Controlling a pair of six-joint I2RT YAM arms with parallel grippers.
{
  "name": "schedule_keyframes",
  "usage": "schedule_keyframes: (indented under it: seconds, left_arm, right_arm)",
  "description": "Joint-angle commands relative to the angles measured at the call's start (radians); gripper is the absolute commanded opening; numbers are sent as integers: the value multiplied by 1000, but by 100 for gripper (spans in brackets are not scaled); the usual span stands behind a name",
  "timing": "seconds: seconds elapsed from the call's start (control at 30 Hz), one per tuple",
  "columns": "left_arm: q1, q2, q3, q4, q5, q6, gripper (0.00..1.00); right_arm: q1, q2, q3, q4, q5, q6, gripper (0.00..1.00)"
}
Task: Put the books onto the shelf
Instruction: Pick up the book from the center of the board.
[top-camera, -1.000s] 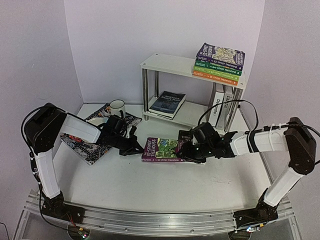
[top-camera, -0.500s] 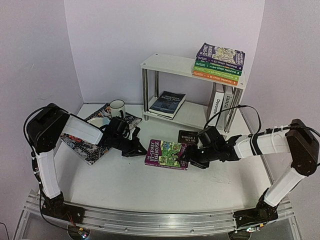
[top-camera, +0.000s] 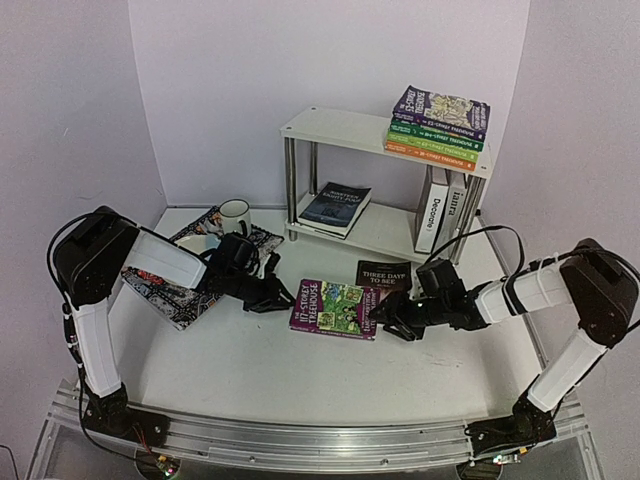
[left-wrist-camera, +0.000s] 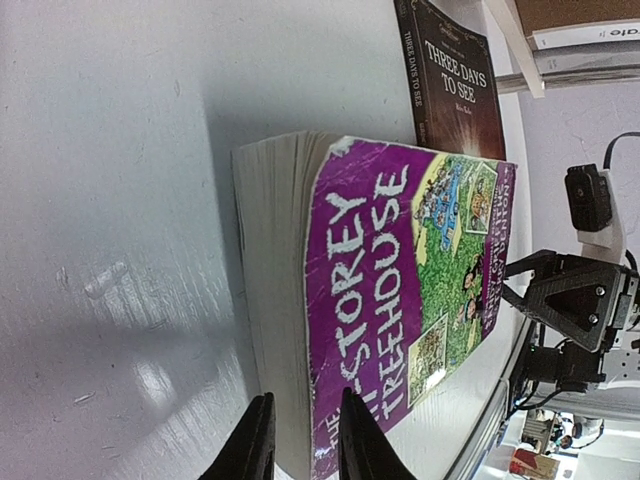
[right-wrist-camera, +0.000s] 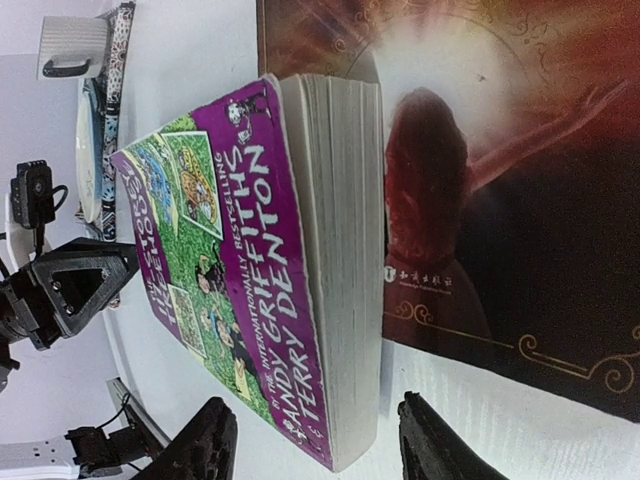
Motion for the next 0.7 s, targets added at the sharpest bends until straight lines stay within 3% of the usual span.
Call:
schedule_keyframes:
  seconds: [0.0,0.47,0.67]
  left_arm:
    - [0,-4,48,25,7,19,24]
    - [-1,20,65,25,24,18,24]
    - [-1,26,68,25,30,15,24]
  right_arm:
    - [-15,37,-36,150,-67,63,55]
    - [-56,199,-174,611,-113,219,48]
    - [-57,252,-195,701,-111,237,42]
